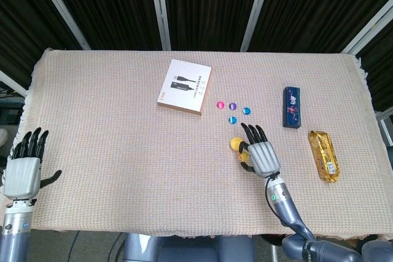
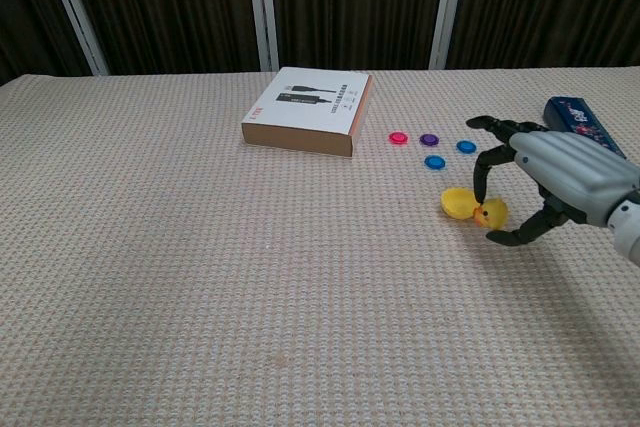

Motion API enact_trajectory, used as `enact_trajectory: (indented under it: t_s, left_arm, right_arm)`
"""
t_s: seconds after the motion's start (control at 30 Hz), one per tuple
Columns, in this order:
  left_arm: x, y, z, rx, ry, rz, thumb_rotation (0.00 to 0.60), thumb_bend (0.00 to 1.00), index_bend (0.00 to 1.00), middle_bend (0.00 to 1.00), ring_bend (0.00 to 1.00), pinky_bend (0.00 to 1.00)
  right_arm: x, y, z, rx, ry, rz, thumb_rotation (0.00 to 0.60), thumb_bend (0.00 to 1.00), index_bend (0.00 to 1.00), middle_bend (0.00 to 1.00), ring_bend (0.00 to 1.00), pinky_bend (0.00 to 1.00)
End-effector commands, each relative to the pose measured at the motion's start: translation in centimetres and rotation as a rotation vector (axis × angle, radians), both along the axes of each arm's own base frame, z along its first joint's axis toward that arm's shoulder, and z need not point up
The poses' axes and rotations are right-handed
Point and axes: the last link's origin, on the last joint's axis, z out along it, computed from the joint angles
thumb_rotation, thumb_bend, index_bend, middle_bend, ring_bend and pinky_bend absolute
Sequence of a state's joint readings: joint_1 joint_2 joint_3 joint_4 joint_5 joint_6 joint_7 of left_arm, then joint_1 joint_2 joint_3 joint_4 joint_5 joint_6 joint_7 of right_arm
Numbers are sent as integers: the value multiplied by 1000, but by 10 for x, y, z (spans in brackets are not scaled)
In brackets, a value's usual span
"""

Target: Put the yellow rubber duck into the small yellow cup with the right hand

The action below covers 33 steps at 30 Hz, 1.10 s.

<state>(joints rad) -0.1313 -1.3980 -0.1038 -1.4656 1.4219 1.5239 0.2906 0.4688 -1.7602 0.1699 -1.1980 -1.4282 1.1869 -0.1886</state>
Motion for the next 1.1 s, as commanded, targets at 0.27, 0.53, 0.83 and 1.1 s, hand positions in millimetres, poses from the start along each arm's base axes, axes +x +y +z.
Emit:
enact_trajectory:
  t_s: [0.27, 0.53, 0.83, 1.1]
  left_arm:
    - [0, 0, 0, 0, -4, -1, 600, 35, 0, 0, 0, 170]
    - [-1, 0, 0, 4, -17, 11, 600, 35, 0, 0, 0, 170]
    - [-2, 0, 0, 1, -16, 7, 600, 34, 0, 0, 0, 170]
    - [-2, -1, 0, 1, -16, 5, 600, 35, 0, 0, 0, 170]
  right_arm:
    - [22, -20, -4, -5, 3, 24, 600, 160, 525, 0, 0, 0]
    - [35, -24, -19, 18, 10, 38, 600, 160, 524, 0, 0, 0]
    - [47, -36, -30, 28, 33, 48, 600, 160, 525, 0, 0, 0]
    - [46, -46, -32, 29, 49, 48, 600, 160, 524, 0, 0, 0]
